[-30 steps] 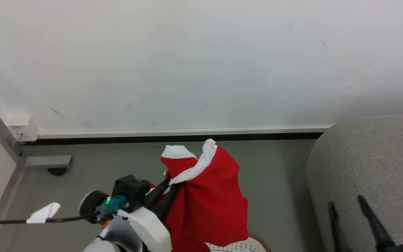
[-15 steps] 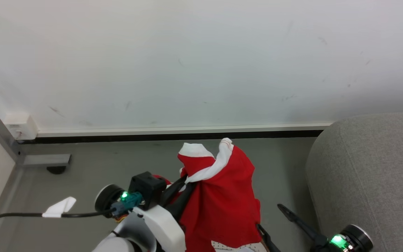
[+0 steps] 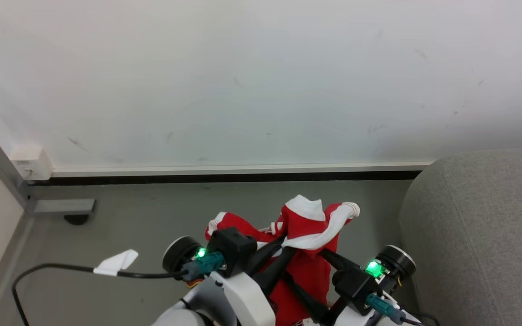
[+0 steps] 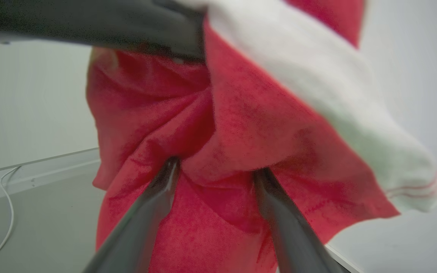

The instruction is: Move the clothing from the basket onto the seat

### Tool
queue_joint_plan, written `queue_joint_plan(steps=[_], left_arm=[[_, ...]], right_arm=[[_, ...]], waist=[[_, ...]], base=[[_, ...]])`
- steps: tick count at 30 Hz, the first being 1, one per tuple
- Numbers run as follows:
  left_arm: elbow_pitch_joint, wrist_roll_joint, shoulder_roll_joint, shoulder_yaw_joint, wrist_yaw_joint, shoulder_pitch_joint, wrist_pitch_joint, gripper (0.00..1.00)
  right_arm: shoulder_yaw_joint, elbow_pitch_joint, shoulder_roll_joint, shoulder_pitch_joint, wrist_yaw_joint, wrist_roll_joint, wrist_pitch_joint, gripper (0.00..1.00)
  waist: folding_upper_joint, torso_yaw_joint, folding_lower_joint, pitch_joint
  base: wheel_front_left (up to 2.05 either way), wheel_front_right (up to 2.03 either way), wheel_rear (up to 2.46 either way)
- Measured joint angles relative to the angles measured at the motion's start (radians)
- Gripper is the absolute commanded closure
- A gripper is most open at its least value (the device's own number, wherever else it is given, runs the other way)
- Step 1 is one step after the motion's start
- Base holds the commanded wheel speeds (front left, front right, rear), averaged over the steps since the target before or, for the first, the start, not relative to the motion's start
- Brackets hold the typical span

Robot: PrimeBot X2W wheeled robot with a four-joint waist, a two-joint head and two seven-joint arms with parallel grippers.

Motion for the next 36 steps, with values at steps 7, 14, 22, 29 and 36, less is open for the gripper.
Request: queue_joint_plan(steps=[7,14,22,29,36], left_arm=[[0.022,-0.007,-0.012,0.002,-0.006,-0.014,0.001,1.0],[0.038,-0.011,0.006,0.013,0.007,-0.013,-0.007,1.0],[0.037,-0.012,0.022,0.016,0.022,-0.01,-0.006,1.0],[0.035,-0.012,0.025,0.012,0.027,-0.008,-0.008,0.0],[0.033,-0.01,0.03,0.006,0.034,-0.001,-0.007,0.0]], right_arm=[[0.018,0.043,0.019,-0.037,0.0,0.065,0.0,1.0],[-0.012,0.027,0.004,-0.02,0.0,0.068,0.0,1.0],[-0.031,0.012,-0.007,-0.008,0.0,0.066,0.0,1.0],[-0.049,-0.001,-0.011,-0.004,0.0,0.063,0.0,1.0],[-0.061,-0.006,-0.016,0.0,0.0,0.063,0.0,1.0]], waist=[[0.0,0.019,0.0,-0.01],[0.0,0.018,0.0,-0.012],[0.0,0.008,-0.0001,-0.007],[0.0,0.002,-0.0001,0.001],[0.0,0.004,-0.0001,0.007]], base=[[0.0,0.0,0.0],[0.0,0.0,0.0],[0.0,0.0,0.0],[0.0,0.0,0.0],[0.0,0.0,0.0]])
